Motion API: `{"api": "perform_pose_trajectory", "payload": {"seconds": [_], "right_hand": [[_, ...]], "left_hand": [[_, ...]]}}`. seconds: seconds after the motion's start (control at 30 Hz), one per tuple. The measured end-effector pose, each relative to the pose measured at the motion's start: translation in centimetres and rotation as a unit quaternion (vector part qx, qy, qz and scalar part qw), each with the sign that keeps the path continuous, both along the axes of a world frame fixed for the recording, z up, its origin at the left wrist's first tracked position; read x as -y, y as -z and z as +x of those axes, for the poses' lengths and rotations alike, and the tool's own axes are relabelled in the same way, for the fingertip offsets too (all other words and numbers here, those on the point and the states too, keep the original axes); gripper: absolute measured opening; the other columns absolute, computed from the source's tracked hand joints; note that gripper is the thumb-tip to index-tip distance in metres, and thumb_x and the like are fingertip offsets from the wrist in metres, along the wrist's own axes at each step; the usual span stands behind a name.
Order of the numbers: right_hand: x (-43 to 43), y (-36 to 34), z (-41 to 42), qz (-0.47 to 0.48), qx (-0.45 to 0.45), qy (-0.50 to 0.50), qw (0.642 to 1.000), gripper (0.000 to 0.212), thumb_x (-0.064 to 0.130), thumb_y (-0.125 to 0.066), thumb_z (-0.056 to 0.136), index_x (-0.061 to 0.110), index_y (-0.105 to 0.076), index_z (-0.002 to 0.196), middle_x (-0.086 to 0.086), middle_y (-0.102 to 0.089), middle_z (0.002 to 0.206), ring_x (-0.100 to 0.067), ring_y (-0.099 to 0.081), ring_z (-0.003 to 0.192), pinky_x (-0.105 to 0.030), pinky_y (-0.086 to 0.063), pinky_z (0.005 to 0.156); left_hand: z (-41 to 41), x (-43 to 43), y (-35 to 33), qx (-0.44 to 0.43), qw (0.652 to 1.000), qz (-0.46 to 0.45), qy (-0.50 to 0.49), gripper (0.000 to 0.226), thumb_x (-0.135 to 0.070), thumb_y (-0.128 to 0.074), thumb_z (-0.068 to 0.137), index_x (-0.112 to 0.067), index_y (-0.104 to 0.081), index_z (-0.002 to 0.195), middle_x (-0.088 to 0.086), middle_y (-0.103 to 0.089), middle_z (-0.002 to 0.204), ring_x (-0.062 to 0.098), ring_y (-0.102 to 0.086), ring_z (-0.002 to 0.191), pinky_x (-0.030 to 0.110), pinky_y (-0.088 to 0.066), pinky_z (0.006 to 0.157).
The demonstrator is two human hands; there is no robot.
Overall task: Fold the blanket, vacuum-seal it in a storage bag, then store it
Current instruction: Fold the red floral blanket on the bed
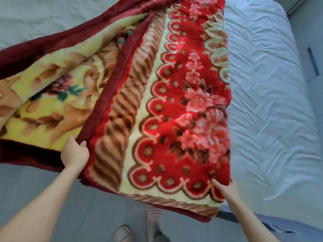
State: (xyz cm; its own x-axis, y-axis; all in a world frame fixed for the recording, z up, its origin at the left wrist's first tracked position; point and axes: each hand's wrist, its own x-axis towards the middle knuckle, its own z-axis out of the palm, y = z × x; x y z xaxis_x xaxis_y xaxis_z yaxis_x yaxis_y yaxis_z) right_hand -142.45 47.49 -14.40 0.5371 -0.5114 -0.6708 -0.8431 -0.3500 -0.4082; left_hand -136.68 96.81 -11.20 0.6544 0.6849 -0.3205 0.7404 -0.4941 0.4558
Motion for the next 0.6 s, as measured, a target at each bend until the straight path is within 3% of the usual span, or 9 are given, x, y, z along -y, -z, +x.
{"api": "perform_pose_trajectory", "payload": {"seconds": [0.07, 0.17, 0.33, 0.4, 0.5, 0.6], "right_hand": [[-1.5, -1.3, -0.8, 0.024, 0.009, 0.006, 1.000, 0.043, 0.026, -0.083, 0.070, 0.012, -0.066, 0.106, -0.005, -0.072, 0.093, -0.027, -0.068, 0.087, -0.050, -0.054, 0.086], [-2.0, -3.7, -3.3, 0.023, 0.003, 0.035, 0.999, 0.014, 0.018, -0.078, 0.076, 0.011, -0.071, 0.086, -0.006, -0.073, 0.077, -0.029, -0.069, 0.080, -0.049, -0.054, 0.083], [-2.6, -6.1, -6.6, 0.062, -0.045, 0.065, 0.995, 0.010, 0.011, -0.075, 0.079, 0.005, -0.069, 0.084, -0.010, -0.072, 0.068, -0.028, -0.068, 0.071, -0.035, -0.053, 0.067], [-3.4, -5.1, -5.8, 0.004, -0.073, 0.010, 0.997, 0.021, 0.024, -0.076, 0.079, 0.007, -0.067, 0.086, -0.007, -0.070, 0.069, -0.027, -0.067, 0.071, -0.034, -0.052, 0.065], [-4.5, -4.1, -4.1, -0.105, -0.110, -0.135, 0.979, 0.023, 0.036, -0.067, 0.083, 0.014, -0.060, 0.087, -0.001, -0.064, 0.077, -0.022, -0.063, 0.074, -0.028, -0.047, 0.056], [-6.6, -6.4, -2.2, -0.264, -0.148, -0.319, 0.898, 0.012, 0.032, -0.051, 0.089, 0.021, -0.053, 0.084, 0.003, -0.062, 0.087, -0.018, -0.061, 0.080, -0.023, -0.038, 0.055]], "left_hand": [[0.0, 0.2, -0.5, -0.001, 1.000, 0.010, 0.006, 0.025, -0.017, -0.047, 0.096, 0.002, -0.048, 0.113, 0.025, -0.058, 0.109, 0.043, -0.055, 0.101, 0.046, -0.041, 0.081], [-0.1, 0.5, -1.7, -0.010, 1.000, 0.011, 0.012, 0.027, -0.016, -0.046, 0.097, 0.002, -0.046, 0.116, 0.026, -0.057, 0.112, 0.044, -0.055, 0.102, 0.045, -0.041, 0.081], [-1.5, -1.6, -2.4, -0.056, 0.996, 0.045, 0.048, 0.030, -0.018, -0.047, 0.097, 0.001, -0.045, 0.119, 0.028, -0.057, 0.113, 0.045, -0.055, 0.102, 0.045, -0.042, 0.081], [-1.3, -2.3, -2.1, -0.075, 0.994, 0.046, 0.067, 0.031, -0.025, -0.048, 0.096, -0.001, -0.047, 0.116, 0.024, -0.058, 0.110, 0.043, -0.056, 0.098, 0.045, -0.044, 0.078], [-0.9, -2.9, -2.0, -0.111, 0.991, 0.040, 0.068, 0.033, -0.031, -0.052, 0.094, -0.007, -0.050, 0.117, 0.019, -0.058, 0.115, 0.040, -0.054, 0.105, 0.048, -0.043, 0.090], [-1.1, -3.6, -2.2, -0.124, 0.988, 0.054, 0.069, 0.037, -0.034, -0.053, 0.093, -0.011, -0.050, 0.122, 0.017, -0.059, 0.116, 0.039, -0.054, 0.106, 0.047, -0.043, 0.093]]}}
